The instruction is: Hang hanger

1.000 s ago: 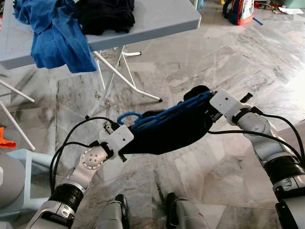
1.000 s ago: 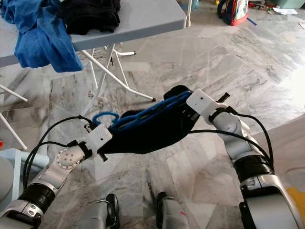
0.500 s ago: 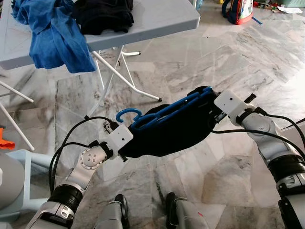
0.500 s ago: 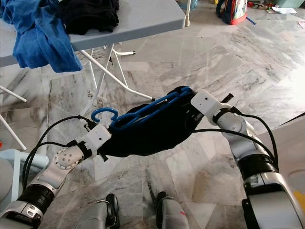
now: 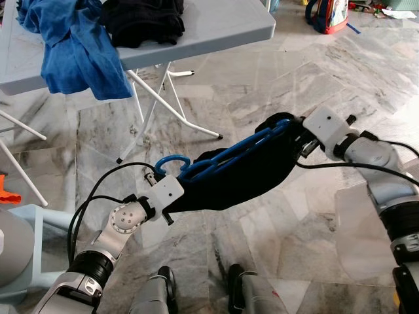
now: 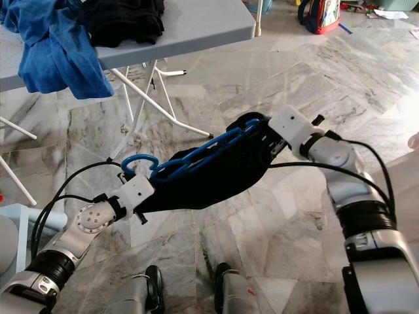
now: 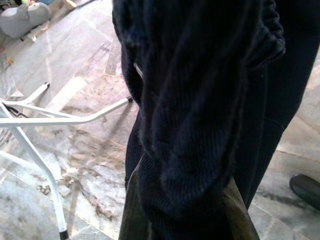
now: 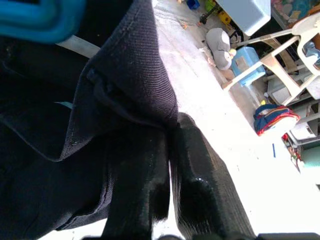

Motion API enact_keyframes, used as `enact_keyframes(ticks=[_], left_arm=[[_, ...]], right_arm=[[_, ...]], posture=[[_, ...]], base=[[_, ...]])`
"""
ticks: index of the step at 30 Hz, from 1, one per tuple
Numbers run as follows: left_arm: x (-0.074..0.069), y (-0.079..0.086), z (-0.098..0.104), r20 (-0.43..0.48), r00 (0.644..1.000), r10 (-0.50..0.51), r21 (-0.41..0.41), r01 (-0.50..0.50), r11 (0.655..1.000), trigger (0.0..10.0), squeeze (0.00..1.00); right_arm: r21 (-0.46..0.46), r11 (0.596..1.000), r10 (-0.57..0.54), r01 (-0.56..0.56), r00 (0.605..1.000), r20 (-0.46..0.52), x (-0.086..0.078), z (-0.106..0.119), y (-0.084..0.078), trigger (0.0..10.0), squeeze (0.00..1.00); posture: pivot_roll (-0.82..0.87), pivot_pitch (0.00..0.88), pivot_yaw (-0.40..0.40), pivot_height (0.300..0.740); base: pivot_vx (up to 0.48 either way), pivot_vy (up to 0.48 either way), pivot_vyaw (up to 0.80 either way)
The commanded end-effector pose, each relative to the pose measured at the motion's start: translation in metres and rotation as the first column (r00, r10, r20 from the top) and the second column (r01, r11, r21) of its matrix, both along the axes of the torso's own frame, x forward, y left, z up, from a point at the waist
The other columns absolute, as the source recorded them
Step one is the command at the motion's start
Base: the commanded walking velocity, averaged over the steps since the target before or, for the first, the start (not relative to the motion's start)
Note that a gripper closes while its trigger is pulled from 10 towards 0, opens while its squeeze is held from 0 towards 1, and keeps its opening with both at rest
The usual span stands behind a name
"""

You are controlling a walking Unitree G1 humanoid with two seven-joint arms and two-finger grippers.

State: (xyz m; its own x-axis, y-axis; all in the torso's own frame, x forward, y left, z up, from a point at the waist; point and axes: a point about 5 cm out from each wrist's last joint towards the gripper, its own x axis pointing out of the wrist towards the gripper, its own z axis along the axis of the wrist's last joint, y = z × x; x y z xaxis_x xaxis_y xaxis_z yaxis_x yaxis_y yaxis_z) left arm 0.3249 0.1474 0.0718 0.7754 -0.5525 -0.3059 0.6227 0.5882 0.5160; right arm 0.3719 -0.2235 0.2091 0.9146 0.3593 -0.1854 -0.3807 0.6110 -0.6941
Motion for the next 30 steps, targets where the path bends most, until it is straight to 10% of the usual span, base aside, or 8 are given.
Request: enact_keyframes(ticks=[1, 23, 30], left_arm=[[-0.013, 0.027, -0.026, -0.103, 0.991, 0.088, 0.092, -0.079, 0.993, 0.0, 0.0], [-0.01, 0.047, -0.035, -0.132, 0.968, 0.212, 0.198, -0.184, 0.963, 0.0, 0.0], [-0.013, 0.045, -0.043, -0.189, 0.959, 0.213, 0.239, -0.165, 0.957, 0.0, 0.0]], right_arm=[[-0.008, 0.997, -0.07, 0.07, 0.995, 0.07, -0.003, 0.032, -0.023, 0.0, 0.0], [-0.099, 0.995, -0.023, 0.024, 1.0, 0.009, -0.031, 0.061, -0.034, 0.0, 0.0], [-0.114, 0.991, 0.066, -0.067, 0.998, -0.012, -0.043, 0.073, -0.016, 0.0, 0.0]], posture=[[-0.17, 0.281, -0.016, 0.74], [-0.18, 0.275, -0.003, 0.74], [-0.19, 0.274, 0.006, 0.74]], base=[[0.0, 0.0, 0.0], [0.0, 0.0, 0.0], [0.0, 0.0, 0.0]])
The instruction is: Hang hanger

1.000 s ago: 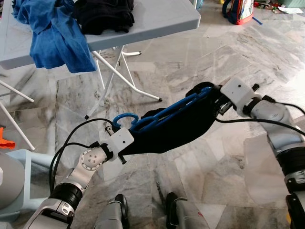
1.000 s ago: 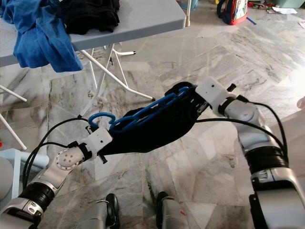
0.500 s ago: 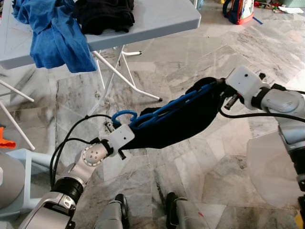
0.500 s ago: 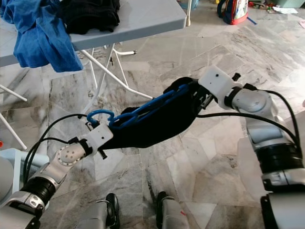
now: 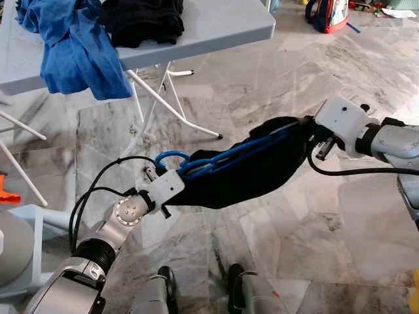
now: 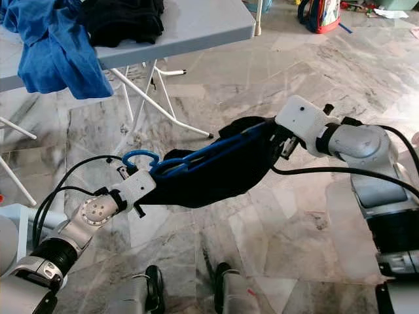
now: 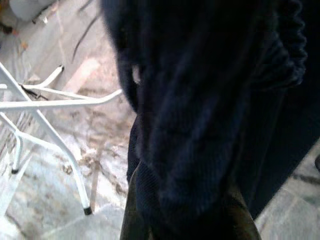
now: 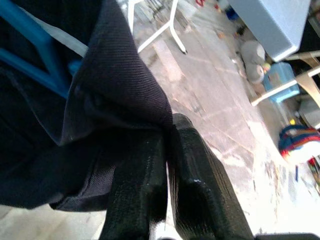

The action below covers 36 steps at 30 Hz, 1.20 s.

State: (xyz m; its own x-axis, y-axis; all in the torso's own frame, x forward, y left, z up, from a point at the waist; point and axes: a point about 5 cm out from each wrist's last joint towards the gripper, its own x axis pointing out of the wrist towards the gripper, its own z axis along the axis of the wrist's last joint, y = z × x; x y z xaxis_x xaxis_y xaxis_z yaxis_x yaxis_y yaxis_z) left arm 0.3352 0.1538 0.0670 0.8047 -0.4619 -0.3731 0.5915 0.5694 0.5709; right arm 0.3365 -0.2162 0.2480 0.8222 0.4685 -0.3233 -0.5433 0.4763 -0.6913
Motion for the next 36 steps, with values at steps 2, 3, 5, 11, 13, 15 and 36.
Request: enact_keyframes(ticks=[2, 3, 5, 11, 13, 15, 36], left_arm=[[-0.023, 0.038, -0.039, -0.194, 0.97, 0.143, 0.129, -0.119, 0.984, 0.0, 0.0], [-0.023, 0.037, -0.04, -0.197, 0.97, 0.142, 0.131, -0.118, 0.984, 0.0, 0.0], [-0.024, 0.036, -0.041, -0.2, 0.969, 0.142, 0.137, -0.116, 0.984, 0.0, 0.0], [-0.024, 0.038, -0.043, -0.215, 0.965, 0.149, 0.155, -0.117, 0.981, 0.0, 0.0], [-0.025, 0.038, -0.044, -0.222, 0.963, 0.152, 0.161, -0.117, 0.98, 0.0, 0.0], [-0.025, 0.038, -0.044, -0.224, 0.962, 0.155, 0.164, -0.12, 0.979, 0.0, 0.0], [0.0, 0.054, -0.008, 0.04, 0.931, 0.363, 0.02, -0.363, 0.931, 0.0, 0.0]], right_arm=[[-0.007, 0.998, -0.062, 0.063, 0.992, 0.112, -0.009, 0.038, -0.019, 0.0, 0.0], [-0.006, 0.998, -0.055, 0.056, 0.992, 0.111, -0.01, 0.039, -0.018, 0.0, 0.0], [-0.011, 0.999, -0.039, 0.04, 0.993, 0.11, -0.012, 0.043, -0.015, 0.0, 0.0], [-0.003, 1.0, -0.01, 0.01, 0.993, 0.117, -0.017, 0.053, -0.006, 0.0, 0.0], [-0.002, 1.0, 0.011, -0.011, 0.993, 0.117, -0.019, 0.055, 0.0, 0.0, 0.0], [0.0, 1.0, 0.026, -0.026, 0.993, 0.116, -0.02, 0.056, 0.004, 0.0, 0.0], [-0.094, 0.995, -0.02, 0.017, 0.999, -0.025, -0.026, 0.02, -0.013, 0.0, 0.0]], posture=[[-0.19, 0.273, 0.007, 0.74], [-0.19, 0.272, 0.007, 0.74], [-0.19, 0.272, 0.007, 0.74], [-0.2, 0.268, 0.009, 0.74], [-0.2, 0.266, 0.011, 0.74], [-0.2, 0.267, 0.013, 0.74], [-0.2, 0.274, 0.013, 0.74]], base=[[0.0, 0.0, 0.0], [0.0, 0.0, 0.0], [0.0, 0.0, 0.0], [0.0, 0.0, 0.0], [0.0, 0.0, 0.0], [0.0, 0.0, 0.0], [0.0, 0.0, 0.0]])
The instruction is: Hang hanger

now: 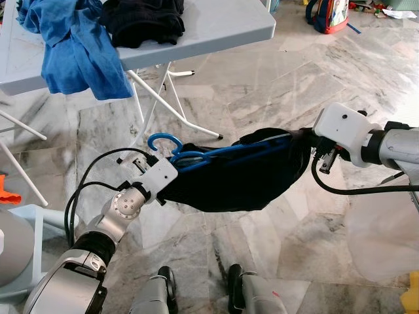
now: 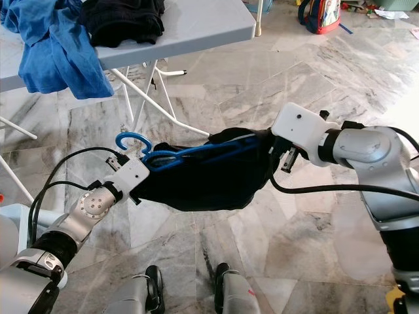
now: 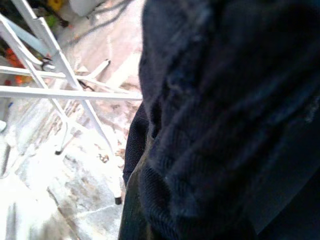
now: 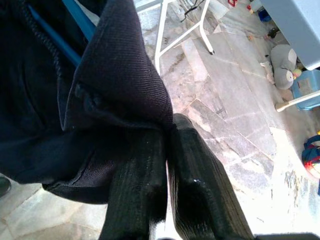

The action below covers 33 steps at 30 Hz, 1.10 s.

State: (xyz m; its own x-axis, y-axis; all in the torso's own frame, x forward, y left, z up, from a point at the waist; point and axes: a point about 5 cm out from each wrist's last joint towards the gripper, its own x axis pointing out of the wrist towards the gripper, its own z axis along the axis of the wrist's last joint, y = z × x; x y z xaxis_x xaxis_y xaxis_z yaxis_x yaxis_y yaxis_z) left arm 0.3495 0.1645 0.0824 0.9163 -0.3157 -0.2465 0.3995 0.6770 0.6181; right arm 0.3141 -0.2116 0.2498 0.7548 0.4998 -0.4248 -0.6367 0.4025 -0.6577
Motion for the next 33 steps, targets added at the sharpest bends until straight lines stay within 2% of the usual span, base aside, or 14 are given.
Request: enact_keyframes(ticks=[1, 6, 9, 11, 17, 22, 26, 31, 33], left_arm=[[-0.014, 0.043, -0.024, -0.099, 0.976, 0.193, 0.044, -0.19, 0.981, 0.0, 0.0], [-0.015, 0.05, -0.025, -0.086, 0.968, 0.234, 0.077, -0.228, 0.971, 0.0, 0.0], [-0.018, 0.05, -0.03, -0.108, 0.969, 0.221, 0.116, -0.208, 0.971, 0.0, 0.0], [-0.022, 0.044, -0.036, -0.132, 0.975, 0.179, 0.154, -0.158, 0.975, 0.0, 0.0], [-0.022, 0.03, -0.04, -0.145, 0.978, 0.152, 0.125, -0.134, 0.983, 0.0, 0.0], [-0.02, 0.024, -0.04, -0.151, 0.979, 0.137, 0.113, -0.121, 0.986, 0.0, 0.0], [-0.018, 0.018, -0.038, -0.15, 0.98, 0.128, 0.091, -0.115, 0.989, 0.0, 0.0], [-0.014, 0.007, -0.034, -0.152, 0.983, 0.105, 0.046, -0.099, 0.994, 0.0, 0.0], [-0.011, -0.002, -0.031, -0.151, 0.985, 0.088, 0.011, -0.088, 0.996, 0.0, 0.0]], right_arm=[[-0.04, 0.996, -0.078, 0.081, 0.994, 0.075, -0.003, 0.018, -0.017, 0.0, 0.0], [-0.024, 0.998, -0.048, 0.05, 0.997, 0.061, -0.005, 0.015, -0.012, 0.0, 0.0], [-0.018, 0.999, -0.032, 0.033, 0.998, 0.056, -0.006, 0.014, -0.007, 0.0, 0.0], [-0.001, 1.0, -0.007, 0.007, 0.998, 0.058, -0.006, 0.014, 0.004, 0.0, 0.0], [0.097, 0.992, 0.083, -0.086, 0.996, 0.035, -0.01, 0.006, 0.041, 0.0, 0.0], [0.148, 0.979, 0.144, -0.142, 0.99, 0.0, -0.017, -0.006, 0.063, 0.0, 0.0], [0.171, 0.972, 0.169, -0.162, 0.985, -0.027, -0.022, -0.016, 0.074, 0.0, 0.0], [0.255, 0.948, 0.213, -0.189, 0.975, -0.07, -0.031, -0.028, 0.096, 0.0, 0.0], [0.323, 0.927, 0.232, -0.19, 0.968, -0.098, -0.033, -0.036, 0.107, 0.0, 0.0]], posture=[[-0.2, 0.274, 0.013, 0.74], [-0.2, 0.277, 0.014, 0.74], [-0.2, 0.278, 0.014, 0.74], [-0.2, 0.279, 0.015, 0.74], [-0.21, 0.279, 0.013, 0.74], [-0.21, 0.28, 0.012, 0.74], [-0.21, 0.28, 0.013, 0.74], [-0.21, 0.276, 0.017, 0.74], [-0.21, 0.275, 0.017, 0.74]], base=[[0.0, 0.0, 0.0], [0.0, 0.0, 0.0], [0.0, 0.0, 0.0], [0.0, 0.0, 0.0], [0.0, 0.0, 0.0], [0.0, 0.0, 0.0], [0.0, 0.0, 0.0], [0.0, 0.0, 0.0], [0.0, 0.0, 0.0]])
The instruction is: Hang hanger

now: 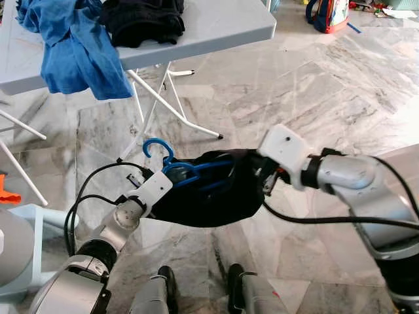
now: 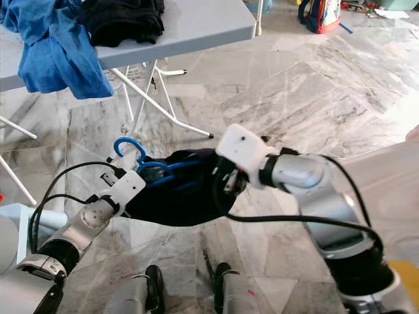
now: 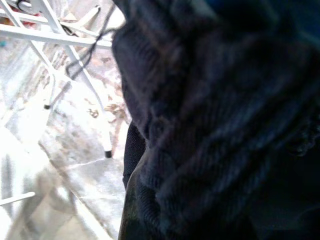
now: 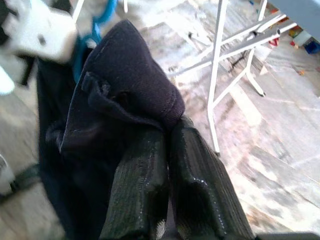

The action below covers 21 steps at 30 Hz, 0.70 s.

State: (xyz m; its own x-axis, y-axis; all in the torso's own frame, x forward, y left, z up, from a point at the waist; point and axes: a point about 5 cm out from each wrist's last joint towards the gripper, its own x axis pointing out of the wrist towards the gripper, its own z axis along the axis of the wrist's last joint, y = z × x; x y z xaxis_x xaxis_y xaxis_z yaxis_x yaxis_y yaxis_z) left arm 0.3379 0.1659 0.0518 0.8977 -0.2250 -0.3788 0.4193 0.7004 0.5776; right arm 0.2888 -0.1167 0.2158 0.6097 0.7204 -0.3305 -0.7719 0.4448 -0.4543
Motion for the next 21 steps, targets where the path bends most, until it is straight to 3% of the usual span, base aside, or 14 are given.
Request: enact_keyframes(ticks=[1, 8, 13, 14, 15, 16, 17, 18, 21], left_arm=[[0.001, -0.006, 0.001, -0.01, 1.0, -0.009, -0.029, 0.009, 1.0, 0.0, 0.0], [0.003, -0.032, 0.006, 0.019, 0.996, -0.086, -0.09, 0.087, 0.992, 0.0, 0.0], [0.001, -0.046, 0.007, 0.031, 0.99, -0.138, -0.115, 0.141, 0.983, 0.0, 0.0], [0.001, -0.046, 0.007, 0.031, 0.989, -0.141, -0.116, 0.144, 0.983, 0.0, 0.0], [0.001, -0.047, 0.007, 0.031, 0.989, -0.143, -0.117, 0.146, 0.982, 0.0, 0.0], [0.0, -0.048, 0.007, 0.03, 0.988, -0.149, -0.117, 0.151, 0.982, 0.0, 0.0], [0.0, -0.048, 0.007, 0.03, 0.988, -0.149, -0.117, 0.151, 0.982, 0.0, 0.0], [-0.001, -0.048, 0.006, 0.029, 0.988, -0.152, -0.116, 0.155, 0.981, 0.0, 0.0], [-0.001, -0.045, 0.005, 0.027, 0.988, -0.154, -0.111, 0.156, 0.981, 0.0, 0.0]], right_arm=[[0.056, 0.997, 0.063, -0.061, 0.998, -0.028, -0.009, -0.005, 0.015, 0.0, 0.0], [0.156, 0.986, 0.072, -0.055, 0.992, -0.103, -0.008, -0.03, 0.04, 0.0, 0.0], [0.194, 0.981, -0.008, 0.029, 0.994, -0.107, 0.0, -0.045, 0.052, 0.0, 0.0], [0.18, 0.983, -0.026, 0.044, 0.995, -0.101, 0.0, -0.049, 0.052, 3.5, 0.0], [0.171, 0.984, -0.039, 0.055, 0.995, -0.096, 0.001, -0.052, 0.052, 3.5, 0.0], [0.149, 0.985, -0.075, 0.089, 0.992, -0.097, 0.004, -0.058, 0.048, 10.0, 0.0], [0.149, 0.985, -0.075, 0.089, 0.992, -0.097, 0.004, -0.058, 0.048, 10.0, 0.0], [0.135, 0.984, -0.105, 0.117, 0.99, -0.093, 0.007, -0.061, 0.042, 10.0, 1.0], [0.122, 0.982, -0.137, 0.146, 0.987, -0.079, 0.011, -0.062, 0.031, 10.0, 1.0]], posture=[[-0.21, 0.275, 0.017, 0.74], [-0.2, 0.274, 0.018, 0.74], [-0.2, 0.27, 0.015, 0.74], [-0.2, 0.27, 0.014, 0.74], [-0.2, 0.27, 0.014, 0.74], [-0.19, 0.268, 0.013, 0.74], [-0.19, 0.268, 0.013, 0.74], [-0.19, 0.265, 0.012, 0.74], [-0.19, 0.265, 0.012, 0.74]], base=[[0.0, 0.0, 0.0], [0.0, 0.0, 0.0], [0.0, 0.0, 0.0], [0.0, 0.0, 0.0], [0.0, 0.0, 0.0], [0.0, 0.0, 0.0], [0.0, 0.0, 0.0], [0.0, 0.0, 0.0], [0.0, 0.0, 0.0]])
